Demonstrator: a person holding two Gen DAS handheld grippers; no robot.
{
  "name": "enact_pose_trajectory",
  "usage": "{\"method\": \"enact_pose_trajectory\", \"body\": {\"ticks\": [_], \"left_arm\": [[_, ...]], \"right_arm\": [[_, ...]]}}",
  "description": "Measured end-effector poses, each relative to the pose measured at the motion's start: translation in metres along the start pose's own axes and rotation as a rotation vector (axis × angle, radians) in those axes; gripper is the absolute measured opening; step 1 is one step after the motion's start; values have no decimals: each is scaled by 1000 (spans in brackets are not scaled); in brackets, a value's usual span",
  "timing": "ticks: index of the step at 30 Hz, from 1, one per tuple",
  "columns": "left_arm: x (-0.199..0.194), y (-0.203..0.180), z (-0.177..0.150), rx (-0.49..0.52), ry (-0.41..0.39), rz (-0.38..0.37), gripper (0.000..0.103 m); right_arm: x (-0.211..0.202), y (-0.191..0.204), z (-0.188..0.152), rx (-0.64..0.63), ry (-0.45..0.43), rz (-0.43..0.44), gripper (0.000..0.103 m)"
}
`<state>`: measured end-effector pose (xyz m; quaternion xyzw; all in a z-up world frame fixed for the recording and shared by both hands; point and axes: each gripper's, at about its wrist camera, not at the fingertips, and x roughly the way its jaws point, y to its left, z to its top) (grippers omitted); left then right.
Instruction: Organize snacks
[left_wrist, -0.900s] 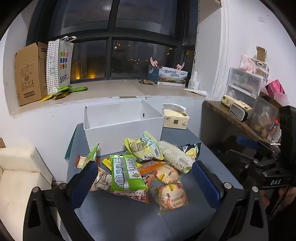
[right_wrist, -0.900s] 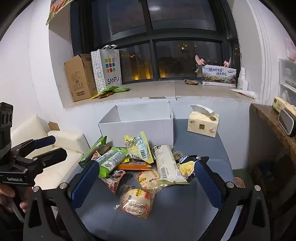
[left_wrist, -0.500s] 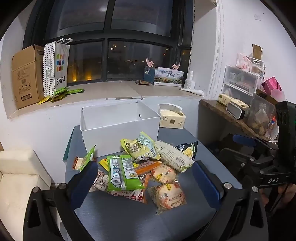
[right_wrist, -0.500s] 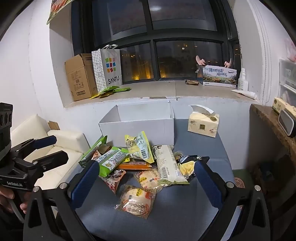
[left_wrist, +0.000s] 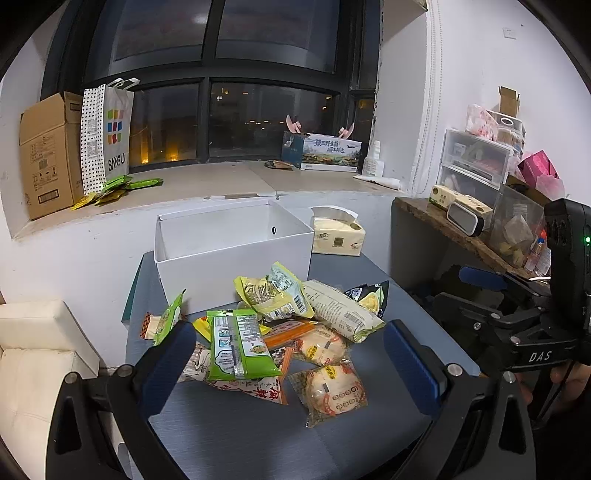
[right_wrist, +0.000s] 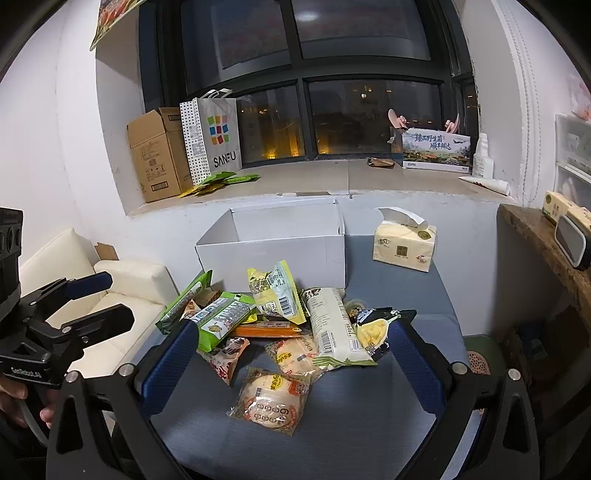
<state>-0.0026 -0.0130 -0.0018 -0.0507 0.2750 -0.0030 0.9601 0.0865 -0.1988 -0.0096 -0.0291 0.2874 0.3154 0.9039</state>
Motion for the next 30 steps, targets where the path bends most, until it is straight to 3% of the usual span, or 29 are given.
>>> {"method": "enact_pose_trajectory", "body": {"ticks": [30], "left_arm": [[-1, 1, 0, -8, 4, -7, 103]], "right_arm": [[3, 1, -2, -5, 15, 4, 103]]}}
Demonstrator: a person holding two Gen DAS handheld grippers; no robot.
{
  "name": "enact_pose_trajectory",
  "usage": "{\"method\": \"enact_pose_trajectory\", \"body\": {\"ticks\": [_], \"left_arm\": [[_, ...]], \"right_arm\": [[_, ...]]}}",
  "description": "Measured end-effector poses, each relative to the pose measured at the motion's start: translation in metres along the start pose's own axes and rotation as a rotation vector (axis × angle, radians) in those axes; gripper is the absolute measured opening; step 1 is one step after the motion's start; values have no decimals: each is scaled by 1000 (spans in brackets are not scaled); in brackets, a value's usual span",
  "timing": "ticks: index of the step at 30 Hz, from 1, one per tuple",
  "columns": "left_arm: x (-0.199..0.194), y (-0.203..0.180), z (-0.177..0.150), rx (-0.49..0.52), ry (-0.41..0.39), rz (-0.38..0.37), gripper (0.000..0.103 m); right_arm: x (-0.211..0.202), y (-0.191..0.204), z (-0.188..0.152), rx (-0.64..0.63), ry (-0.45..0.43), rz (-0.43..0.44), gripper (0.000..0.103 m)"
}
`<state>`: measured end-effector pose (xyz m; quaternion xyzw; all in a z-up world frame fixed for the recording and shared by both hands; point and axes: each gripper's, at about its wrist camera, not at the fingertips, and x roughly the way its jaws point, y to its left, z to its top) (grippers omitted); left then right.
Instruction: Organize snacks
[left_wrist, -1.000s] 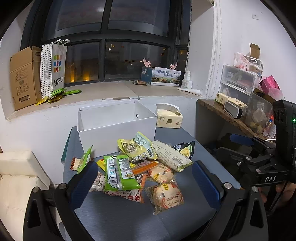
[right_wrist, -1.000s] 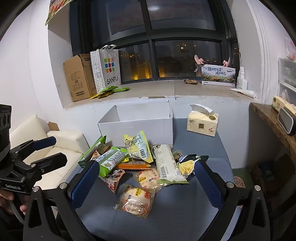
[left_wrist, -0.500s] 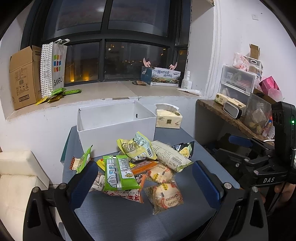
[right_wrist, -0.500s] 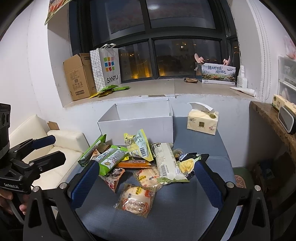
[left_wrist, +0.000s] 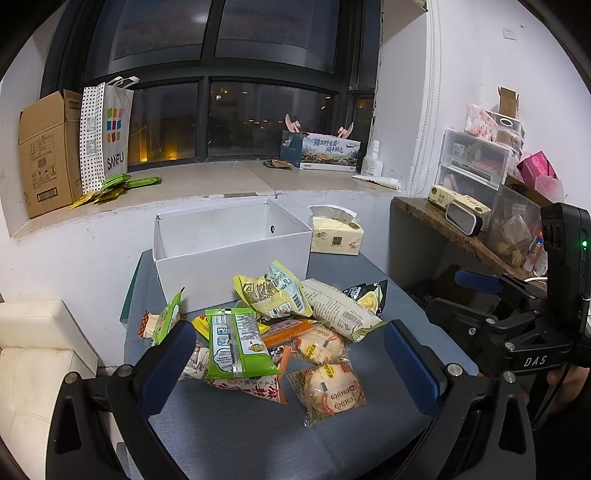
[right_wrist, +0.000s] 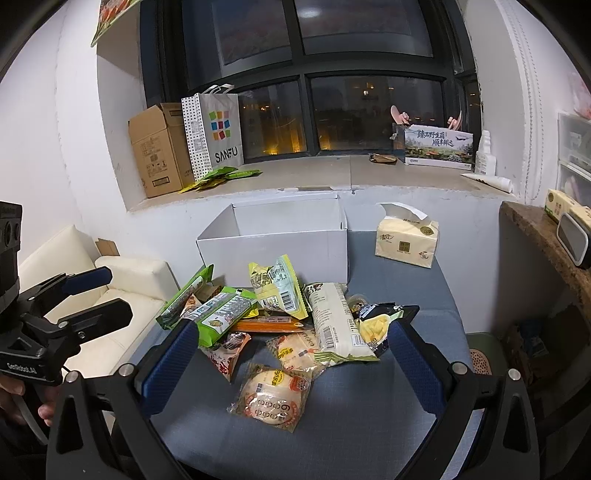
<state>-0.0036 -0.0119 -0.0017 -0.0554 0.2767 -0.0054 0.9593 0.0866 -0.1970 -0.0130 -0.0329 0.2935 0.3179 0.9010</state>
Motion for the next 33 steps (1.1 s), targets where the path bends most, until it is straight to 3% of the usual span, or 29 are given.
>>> {"method": "enact_pose_trajectory", "body": {"ticks": [33], "left_arm": [[-6, 10, 1, -30, -18, 1, 103]], "right_arm": [[4, 3, 0, -16, 3, 5, 103]]}}
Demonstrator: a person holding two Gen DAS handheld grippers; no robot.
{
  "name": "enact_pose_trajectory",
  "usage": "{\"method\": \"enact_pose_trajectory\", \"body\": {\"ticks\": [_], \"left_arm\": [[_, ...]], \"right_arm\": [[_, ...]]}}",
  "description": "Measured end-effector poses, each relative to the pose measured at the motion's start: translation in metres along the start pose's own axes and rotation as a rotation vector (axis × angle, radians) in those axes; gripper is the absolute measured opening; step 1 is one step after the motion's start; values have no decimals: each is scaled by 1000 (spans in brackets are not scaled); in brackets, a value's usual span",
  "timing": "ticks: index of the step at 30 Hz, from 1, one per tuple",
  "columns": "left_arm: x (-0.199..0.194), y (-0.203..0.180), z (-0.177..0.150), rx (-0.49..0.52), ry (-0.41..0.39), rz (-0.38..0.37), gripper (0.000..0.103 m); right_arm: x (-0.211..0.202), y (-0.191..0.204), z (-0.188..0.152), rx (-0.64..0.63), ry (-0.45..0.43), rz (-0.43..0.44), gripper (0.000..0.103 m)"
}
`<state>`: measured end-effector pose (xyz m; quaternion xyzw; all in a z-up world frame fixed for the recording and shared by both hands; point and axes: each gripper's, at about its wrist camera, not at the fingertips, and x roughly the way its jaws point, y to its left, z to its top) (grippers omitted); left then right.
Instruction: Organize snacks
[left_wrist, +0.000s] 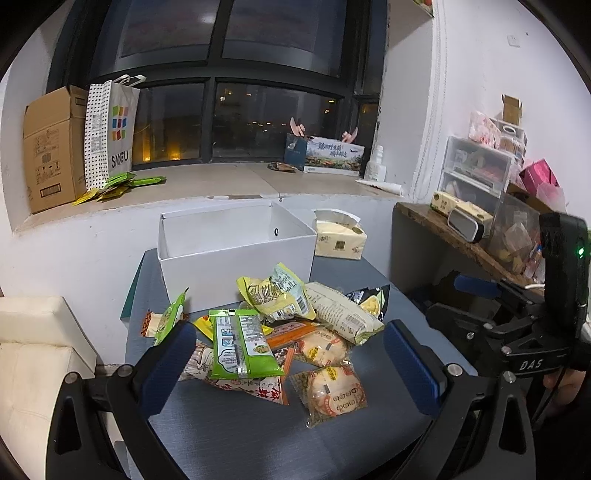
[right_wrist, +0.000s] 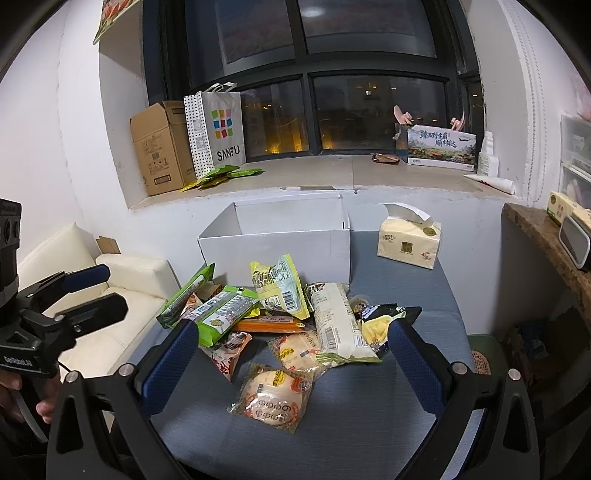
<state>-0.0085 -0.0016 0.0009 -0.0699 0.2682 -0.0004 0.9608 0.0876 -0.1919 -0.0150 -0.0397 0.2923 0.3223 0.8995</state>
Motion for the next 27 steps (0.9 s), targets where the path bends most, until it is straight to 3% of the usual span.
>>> {"method": "enact_pose_trajectory", "body": {"ticks": [7, 16, 21, 22, 24, 27], "left_arm": [[-4, 31, -1, -108, -35, 19, 103], [-5, 51, -10, -140, -74, 86, 103], [-3, 69, -15, -175, -55, 104, 103], [-2, 71, -16, -178, -45, 109, 103], [0, 76, -18, -186, -21, 111, 103], [3, 86, -21, -223, 13, 96, 103]], "right_arm": [[37, -1, 6, -41, 62, 40, 103], [170, -2, 23, -32, 241, 97, 103], [218, 3, 25, -20, 315, 137, 102], [226, 3, 24, -9, 333, 150, 98], [238, 2, 21, 0, 364, 172, 56], [236, 3, 20, -15, 361, 208, 42]]}}
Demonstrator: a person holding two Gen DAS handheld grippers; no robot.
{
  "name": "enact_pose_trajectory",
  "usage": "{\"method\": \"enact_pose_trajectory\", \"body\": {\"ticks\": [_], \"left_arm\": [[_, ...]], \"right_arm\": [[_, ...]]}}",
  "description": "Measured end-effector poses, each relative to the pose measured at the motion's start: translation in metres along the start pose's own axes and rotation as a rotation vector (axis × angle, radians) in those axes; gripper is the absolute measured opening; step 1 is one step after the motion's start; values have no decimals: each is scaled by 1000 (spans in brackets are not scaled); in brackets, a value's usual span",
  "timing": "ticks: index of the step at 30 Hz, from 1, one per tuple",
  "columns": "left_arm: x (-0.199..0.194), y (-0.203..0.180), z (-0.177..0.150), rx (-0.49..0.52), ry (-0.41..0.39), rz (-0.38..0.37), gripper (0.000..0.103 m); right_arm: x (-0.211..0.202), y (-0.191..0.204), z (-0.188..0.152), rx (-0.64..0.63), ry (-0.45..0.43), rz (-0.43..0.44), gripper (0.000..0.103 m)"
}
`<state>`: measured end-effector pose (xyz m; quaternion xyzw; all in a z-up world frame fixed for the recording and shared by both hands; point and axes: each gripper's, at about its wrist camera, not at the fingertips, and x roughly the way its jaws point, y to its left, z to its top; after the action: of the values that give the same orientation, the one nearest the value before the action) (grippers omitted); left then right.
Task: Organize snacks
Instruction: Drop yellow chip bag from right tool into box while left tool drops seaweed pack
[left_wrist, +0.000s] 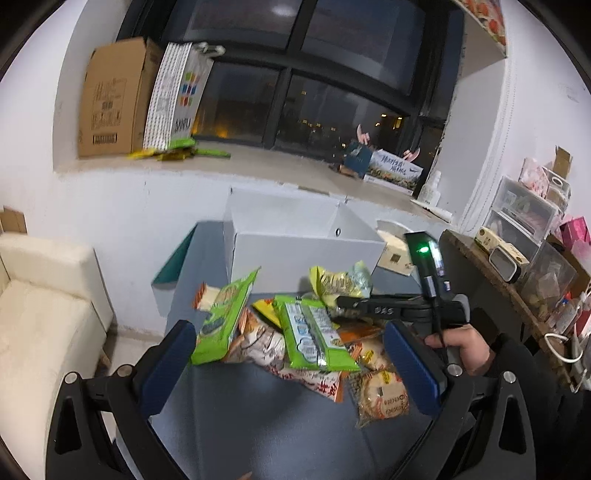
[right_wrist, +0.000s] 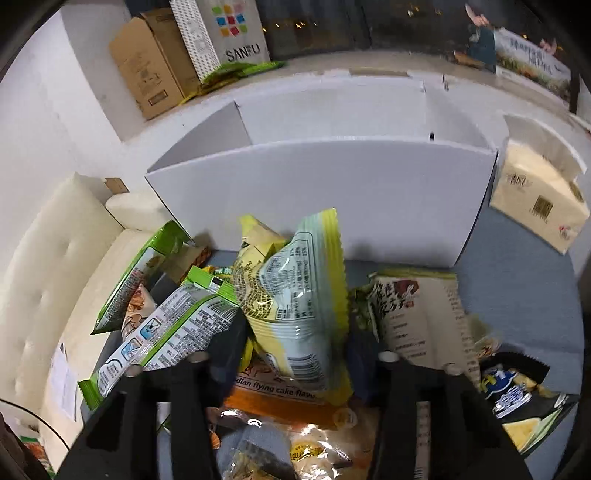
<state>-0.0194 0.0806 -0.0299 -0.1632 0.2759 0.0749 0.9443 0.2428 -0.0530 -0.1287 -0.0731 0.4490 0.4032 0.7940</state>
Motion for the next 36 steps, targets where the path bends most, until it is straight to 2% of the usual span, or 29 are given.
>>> {"method": "enact_pose_trajectory", "body": {"ticks": [2, 4, 10, 15, 24, 25, 27, 28, 31, 36], "left_arm": [[2, 7, -1, -22, 13, -22, 103], [9, 15, -1, -30, 29, -23, 103], [43, 25, 0, 39, 100, 54, 103], [90, 38, 6, 66, 189, 96, 103], [188, 47, 32, 87, 323, 194, 103], [198, 46, 32, 106, 345, 213, 99], [214, 45, 30, 144, 393, 244, 54], [220, 47, 29, 143, 418, 246, 23], [210, 56, 38, 102, 385, 231, 14], [155, 48, 58, 69, 225, 119, 14]], "right_arm": [[-14, 0, -3, 1, -41, 18, 36], [-31, 0, -7, 7, -80, 45, 35], [-99, 13, -30, -6, -217, 65, 35], [-146, 29, -54, -19, -319, 79, 35], [-161, 37, -73, -25, -330, 33, 35], [-159, 36, -73, -22, -325, 33, 35], [-157, 32, -75, -10, -318, 37, 36], [-157, 31, -77, -3, -315, 40, 36], [-157, 23, -80, 21, -309, 44, 36], [-154, 13, -79, 59, -301, 45, 36]]}}
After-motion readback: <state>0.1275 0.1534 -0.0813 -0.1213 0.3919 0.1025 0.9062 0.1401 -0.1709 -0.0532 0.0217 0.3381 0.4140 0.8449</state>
